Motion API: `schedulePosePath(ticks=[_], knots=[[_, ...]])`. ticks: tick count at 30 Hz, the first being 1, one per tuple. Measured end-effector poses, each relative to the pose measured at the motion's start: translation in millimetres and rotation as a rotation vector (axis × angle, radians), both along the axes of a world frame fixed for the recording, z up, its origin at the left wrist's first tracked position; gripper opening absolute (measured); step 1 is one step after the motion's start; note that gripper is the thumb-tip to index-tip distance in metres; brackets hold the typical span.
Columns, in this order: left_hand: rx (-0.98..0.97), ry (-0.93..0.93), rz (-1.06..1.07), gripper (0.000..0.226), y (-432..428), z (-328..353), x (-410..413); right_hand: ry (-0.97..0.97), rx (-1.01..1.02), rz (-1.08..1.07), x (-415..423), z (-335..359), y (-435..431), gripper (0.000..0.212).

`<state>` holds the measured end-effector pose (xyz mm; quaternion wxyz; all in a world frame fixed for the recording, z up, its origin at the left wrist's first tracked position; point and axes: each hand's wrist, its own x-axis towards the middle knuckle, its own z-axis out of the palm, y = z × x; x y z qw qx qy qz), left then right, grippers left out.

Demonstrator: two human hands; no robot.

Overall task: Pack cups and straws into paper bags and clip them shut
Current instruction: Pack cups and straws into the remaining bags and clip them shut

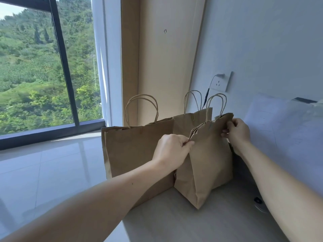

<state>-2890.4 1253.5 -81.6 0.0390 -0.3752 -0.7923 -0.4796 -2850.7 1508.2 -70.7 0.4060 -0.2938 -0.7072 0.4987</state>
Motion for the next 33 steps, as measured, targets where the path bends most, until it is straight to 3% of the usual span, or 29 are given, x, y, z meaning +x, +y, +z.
schedulePosePath(ticks=[11,15,16,20,22,24,28,33], knots=[[0.004,0.099,0.010,0.026,15,-6,5,0.057,-0.049,-0.007,11,-7,12,0.016],[-0.058,0.093,0.033,0.020,14,1,8,-0.024,-0.015,-0.029,27,-7,-4,0.037],[-0.076,0.130,0.046,0.023,14,5,9,-0.061,0.012,-0.037,34,-6,-11,0.045],[-0.101,0.443,0.115,0.074,11,13,19,-0.297,0.146,0.012,70,0,-41,0.052],[-0.104,0.716,0.102,0.078,6,13,32,-0.391,0.156,0.081,95,4,-60,0.051],[-0.153,0.884,0.025,0.068,1,10,46,-0.508,0.221,0.099,122,9,-80,0.049],[-0.385,0.747,-0.152,0.055,-7,3,76,-0.711,0.330,0.031,182,18,-120,0.048],[-0.504,0.672,-0.324,0.058,-21,4,129,-0.854,0.344,-0.085,273,22,-176,0.054]])
